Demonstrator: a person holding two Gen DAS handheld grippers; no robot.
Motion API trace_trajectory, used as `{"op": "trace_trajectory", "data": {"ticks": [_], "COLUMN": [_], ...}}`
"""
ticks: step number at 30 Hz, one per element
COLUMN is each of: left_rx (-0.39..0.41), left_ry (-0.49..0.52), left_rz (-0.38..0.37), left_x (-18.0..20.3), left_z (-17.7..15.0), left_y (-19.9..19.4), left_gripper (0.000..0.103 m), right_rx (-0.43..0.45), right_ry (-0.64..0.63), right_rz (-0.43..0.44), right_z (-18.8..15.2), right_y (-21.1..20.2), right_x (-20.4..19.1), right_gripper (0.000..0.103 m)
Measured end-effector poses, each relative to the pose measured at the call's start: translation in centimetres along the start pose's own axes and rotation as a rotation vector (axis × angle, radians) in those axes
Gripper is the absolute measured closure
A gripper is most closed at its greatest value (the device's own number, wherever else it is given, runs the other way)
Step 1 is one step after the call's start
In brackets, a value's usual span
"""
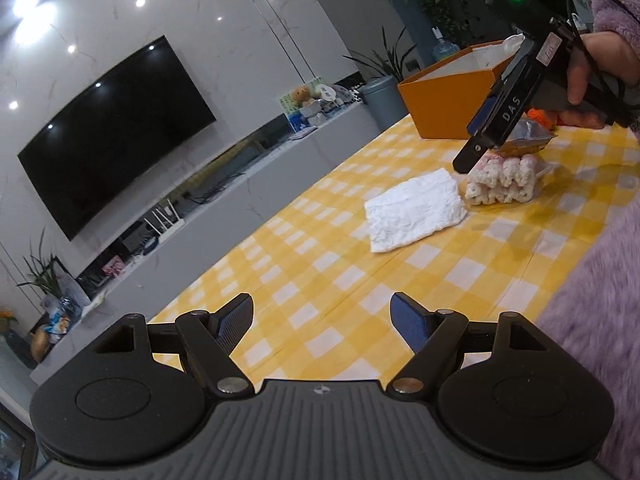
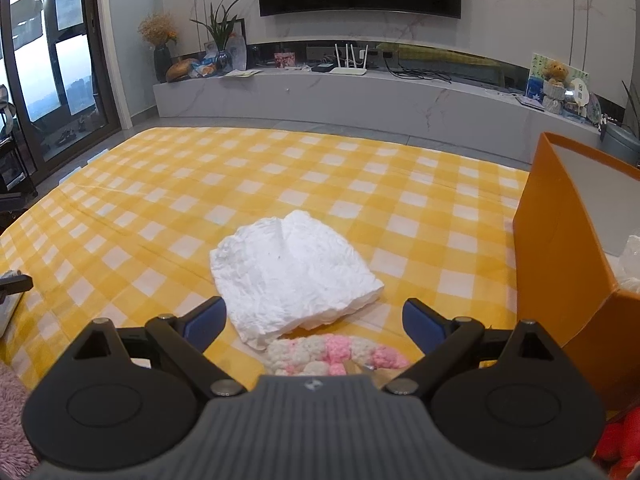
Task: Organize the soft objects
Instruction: 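Grasp the white cloth with the right tool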
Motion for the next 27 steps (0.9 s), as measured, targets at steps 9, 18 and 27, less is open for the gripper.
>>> {"op": "trace_trajectory", "data": {"ticks": [9,18,27], "left_rx": [0.003,0.044,0.022], "left_ry": [0.044,0.071,0.056], "left_rz": [-0.022,-0.076,-0.154], "left_x": [-0.4,-1.8,0.4], "left_z": [0.2,4.4,5.7], "left_y": [0.3,2.5,5.3], "left_gripper": [0.011,0.01,0.01], "right_rx": [-0.008,-0.014,-0.117], "right_ry": [0.017,-0.013,-0.084], "right_rz": [-0.002,0.006,0.064], "right_z": [0.3,1.2,1.9], "right_y": [0.6,1.3,4.9], "right_x": [0.3,0.2,0.0], "right_gripper": [0.01,0.01,0.009]}}
Point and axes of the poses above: each gripper's, at about its wrist camera, not at the fingertips, and y roughly the way its jaws point, x to its right, z to its top, the point moved 6 cm from there along y, roughly the way its jaws point, and after that the axes turned 8 degrees about z, right-handed, at the moved point
